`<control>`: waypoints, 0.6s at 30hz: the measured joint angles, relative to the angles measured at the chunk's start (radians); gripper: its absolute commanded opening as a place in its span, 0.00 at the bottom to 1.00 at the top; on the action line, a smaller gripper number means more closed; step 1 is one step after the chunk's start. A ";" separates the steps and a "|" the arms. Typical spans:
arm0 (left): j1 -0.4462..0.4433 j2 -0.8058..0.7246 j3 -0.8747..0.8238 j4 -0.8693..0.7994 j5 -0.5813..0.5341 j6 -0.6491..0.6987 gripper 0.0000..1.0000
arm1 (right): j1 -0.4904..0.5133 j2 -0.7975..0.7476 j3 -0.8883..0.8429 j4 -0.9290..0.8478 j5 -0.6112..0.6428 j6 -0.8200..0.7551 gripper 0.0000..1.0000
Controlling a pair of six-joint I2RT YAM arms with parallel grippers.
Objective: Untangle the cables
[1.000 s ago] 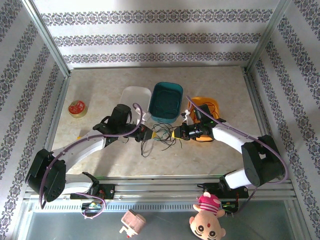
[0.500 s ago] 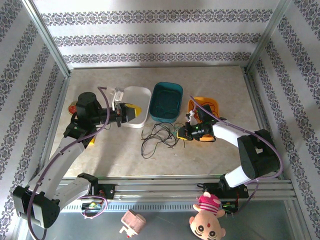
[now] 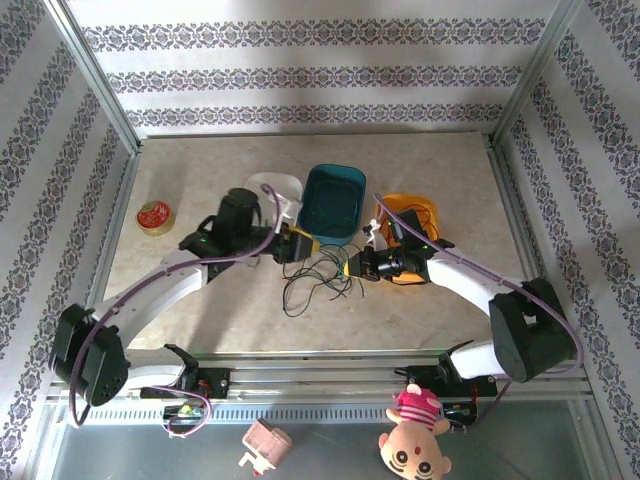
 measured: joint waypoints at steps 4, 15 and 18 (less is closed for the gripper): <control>-0.104 0.098 0.000 0.004 -0.030 0.034 0.54 | 0.000 -0.008 0.000 0.004 -0.034 0.001 0.00; -0.124 0.202 0.000 0.125 -0.054 0.031 0.54 | 0.001 -0.038 0.003 0.012 -0.098 0.006 0.00; -0.124 0.214 0.000 0.150 -0.050 0.026 0.54 | 0.001 -0.061 0.003 0.016 -0.099 0.006 0.00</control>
